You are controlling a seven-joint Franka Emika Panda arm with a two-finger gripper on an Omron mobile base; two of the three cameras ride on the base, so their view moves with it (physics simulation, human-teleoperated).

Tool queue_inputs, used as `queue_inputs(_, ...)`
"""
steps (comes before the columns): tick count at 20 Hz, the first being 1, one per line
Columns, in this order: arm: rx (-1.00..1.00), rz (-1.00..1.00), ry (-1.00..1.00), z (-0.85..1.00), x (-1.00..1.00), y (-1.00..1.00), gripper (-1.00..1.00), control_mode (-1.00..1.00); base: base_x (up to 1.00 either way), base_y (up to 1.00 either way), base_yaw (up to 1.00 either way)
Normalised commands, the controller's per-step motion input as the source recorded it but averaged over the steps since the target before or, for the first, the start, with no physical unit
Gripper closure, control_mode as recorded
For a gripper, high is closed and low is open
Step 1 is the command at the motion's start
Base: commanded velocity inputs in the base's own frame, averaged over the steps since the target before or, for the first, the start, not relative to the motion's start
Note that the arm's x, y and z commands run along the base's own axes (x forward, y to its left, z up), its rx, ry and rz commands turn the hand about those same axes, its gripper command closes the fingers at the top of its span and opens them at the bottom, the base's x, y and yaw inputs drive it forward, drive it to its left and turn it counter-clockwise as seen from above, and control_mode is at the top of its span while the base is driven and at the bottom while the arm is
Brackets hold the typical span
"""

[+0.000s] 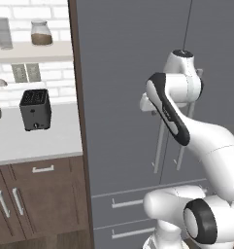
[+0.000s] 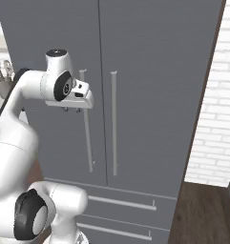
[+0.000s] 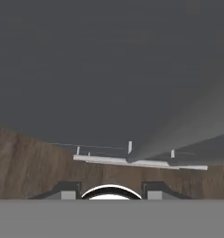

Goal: Take the strawberry from the fridge and place it on top of the pancake, located on the dining counter.

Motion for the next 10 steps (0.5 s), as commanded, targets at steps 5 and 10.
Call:
queue_inputs(5,0.0,-0.01,0.0,0.0,-0.63,-0.06,-1.0,-1.0,0.0,0.0,0.0)
queue_inputs(10,0.0,-0.11,-0.01,0.0,-0.68,-0.23,-1.0,-1.0,0.0,0.0,0.0)
